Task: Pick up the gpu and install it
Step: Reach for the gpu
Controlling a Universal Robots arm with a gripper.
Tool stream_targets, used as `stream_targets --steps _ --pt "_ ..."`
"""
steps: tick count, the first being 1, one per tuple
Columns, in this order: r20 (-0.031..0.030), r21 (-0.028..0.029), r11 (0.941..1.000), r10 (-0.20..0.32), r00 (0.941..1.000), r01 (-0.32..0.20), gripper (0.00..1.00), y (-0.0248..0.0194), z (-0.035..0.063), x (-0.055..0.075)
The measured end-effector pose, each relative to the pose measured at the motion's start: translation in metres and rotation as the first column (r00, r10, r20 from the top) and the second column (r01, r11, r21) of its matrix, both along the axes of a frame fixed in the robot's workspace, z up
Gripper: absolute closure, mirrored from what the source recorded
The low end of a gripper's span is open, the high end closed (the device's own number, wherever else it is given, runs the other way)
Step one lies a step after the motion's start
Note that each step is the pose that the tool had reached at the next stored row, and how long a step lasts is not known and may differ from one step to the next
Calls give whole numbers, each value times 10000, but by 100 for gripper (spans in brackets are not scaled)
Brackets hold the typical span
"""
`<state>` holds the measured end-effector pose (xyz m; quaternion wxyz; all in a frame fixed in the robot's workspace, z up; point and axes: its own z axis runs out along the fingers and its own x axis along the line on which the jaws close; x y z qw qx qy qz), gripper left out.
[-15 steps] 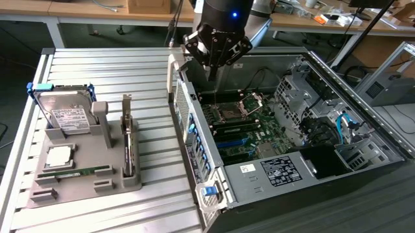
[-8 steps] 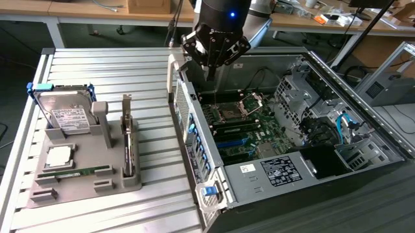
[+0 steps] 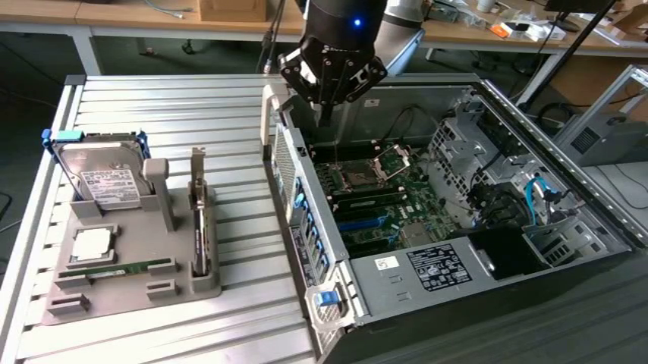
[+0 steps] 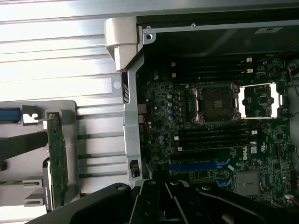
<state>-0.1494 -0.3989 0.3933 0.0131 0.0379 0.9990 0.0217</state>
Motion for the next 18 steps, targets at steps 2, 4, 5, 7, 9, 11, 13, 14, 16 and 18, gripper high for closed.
stream_targets --steps 2,4,5,7,9,11,13,14,16,18 --pt "0 0 10000 -1 10000 1 89 0 0 -13" --pt "0 1 10000 0 10000 0 89 0 0 -24" --pt "0 1 10000 0 10000 0 89 0 0 -31" --pt "0 1 10000 0 10000 0 89 0 0 -43" --pt "0 0 10000 0 10000 0 89 0 0 -66" --pt "1 1 10000 0 10000 0 89 0 0 -94" --pt "1 1 10000 0 10000 0 89 0 0 -105" --pt "0 0 10000 0 10000 0 89 0 0 -111" --pt "1 0 10000 0 10000 0 89 0 0 -124" --pt "0 0 10000 0 10000 0 89 0 0 -134"
